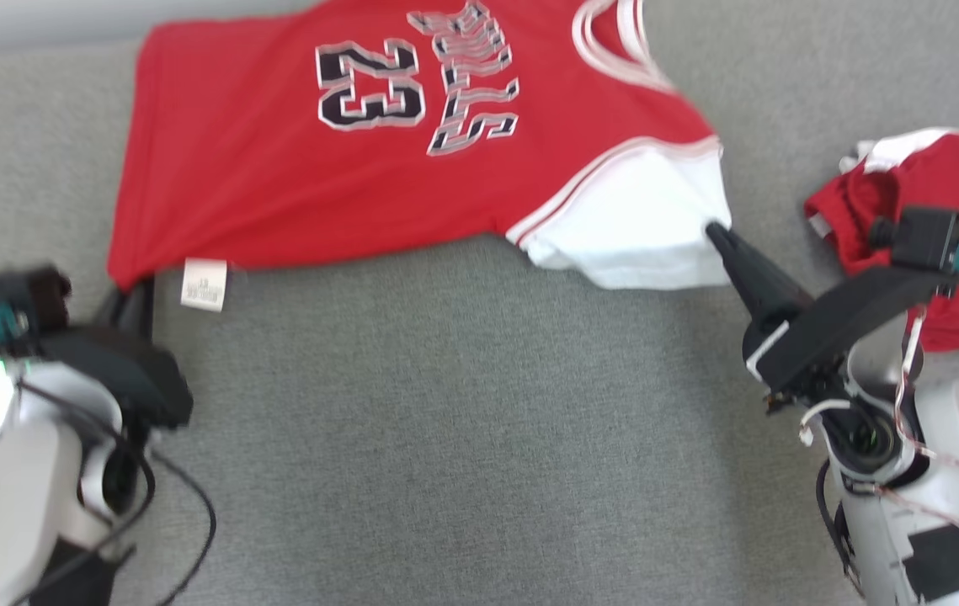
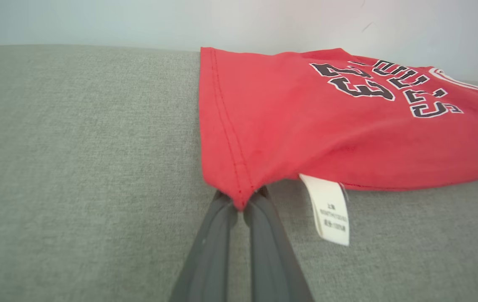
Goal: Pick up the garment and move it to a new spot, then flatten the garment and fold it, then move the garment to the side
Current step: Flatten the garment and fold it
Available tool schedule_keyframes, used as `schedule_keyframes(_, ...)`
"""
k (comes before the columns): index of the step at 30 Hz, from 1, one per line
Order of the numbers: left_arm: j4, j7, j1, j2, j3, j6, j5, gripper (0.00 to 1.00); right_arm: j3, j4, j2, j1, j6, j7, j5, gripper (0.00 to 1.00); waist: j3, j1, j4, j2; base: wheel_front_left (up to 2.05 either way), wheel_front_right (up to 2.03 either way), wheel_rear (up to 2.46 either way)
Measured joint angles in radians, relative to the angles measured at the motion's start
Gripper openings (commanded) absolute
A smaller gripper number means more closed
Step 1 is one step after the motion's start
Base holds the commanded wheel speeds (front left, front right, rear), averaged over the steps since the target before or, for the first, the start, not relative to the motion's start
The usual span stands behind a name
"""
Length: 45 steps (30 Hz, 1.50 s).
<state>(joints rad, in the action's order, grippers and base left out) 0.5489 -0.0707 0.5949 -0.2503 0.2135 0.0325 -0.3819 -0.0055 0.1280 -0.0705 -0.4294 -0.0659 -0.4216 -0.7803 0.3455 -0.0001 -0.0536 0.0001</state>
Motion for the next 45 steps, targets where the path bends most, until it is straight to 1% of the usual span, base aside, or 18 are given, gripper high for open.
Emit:
schedule_keyframes(6, 0.034, 0.046, -0.088, 0.020, 0.002, 0.008, -0.015, 0.00, -0.020, -0.042, -0.003, 0.103, -0.005, 0.009, 0.000, 0.00, -0.077, -0.0001, 0.007, -0.0001, 0.00, 0.00, 0.00)
schedule_keyframes(13, 0.058, 0.082, -0.226, 0.027, 0.016, 0.013, -0.015, 0.00, -0.049, -0.114, -0.017, 0.312, -0.003, -0.003, -0.006, 0.00, -0.174, -0.0002, 0.030, -0.0002, 0.00, 0.00, 0.00)
schedule_keyframes(19, 0.053, 0.109, -0.364, 0.027, 0.014, 0.010, -0.024, 0.00, -0.047, -0.205, -0.022, 0.490, 0.018, -0.043, -0.006, 0.00, -0.258, -0.0002, 0.052, -0.0002, 0.00, 0.00, 0.00)
schedule_keyframes(26, 0.003, 0.135, -0.489, 0.029, 0.014, -0.006, -0.030, 0.00, -0.031, -0.301, -0.021, 0.635, 0.053, -0.091, -0.003, 0.00, -0.337, -0.0003, 0.071, -0.0003, 0.00, 0.00, 0.00)
schedule_keyframes(30, -0.012, 0.137, -0.512, 0.031, 0.015, -0.007, -0.031, 0.00, -0.022, -0.329, -0.021, 0.676, 0.071, -0.123, -0.003, 0.00, -0.354, -0.0002, 0.079, -0.0003, 0.00, 0.00, 0.00)
schedule_keyframes(38, -0.048, 0.130, -0.553, 0.033, 0.018, -0.019, -0.032, 0.00, -0.019, -0.360, -0.022, 0.730, 0.122, -0.169, 0.007, 0.00, -0.337, 0.0000, 0.076, -0.0002, 0.00, 0.00, 0.00)
schedule_keyframes(42, -0.056, 0.114, -0.552, 0.032, 0.024, -0.024, -0.032, 0.00, -0.022, -0.360, -0.021, 0.738, 0.138, -0.189, 0.006, 0.00, -0.320, 0.0001, 0.076, -0.0003, 0.00, 0.00, 0.00)
schedule_keyframes(45, -0.060, 0.100, -0.549, 0.032, 0.030, -0.024, -0.031, 0.00, -0.030, -0.358, -0.021, 0.782, 0.147, -0.200, 0.006, 0.00, -0.309, 0.0001, 0.084, -0.0002, 0.00, 0.00, 0.00)
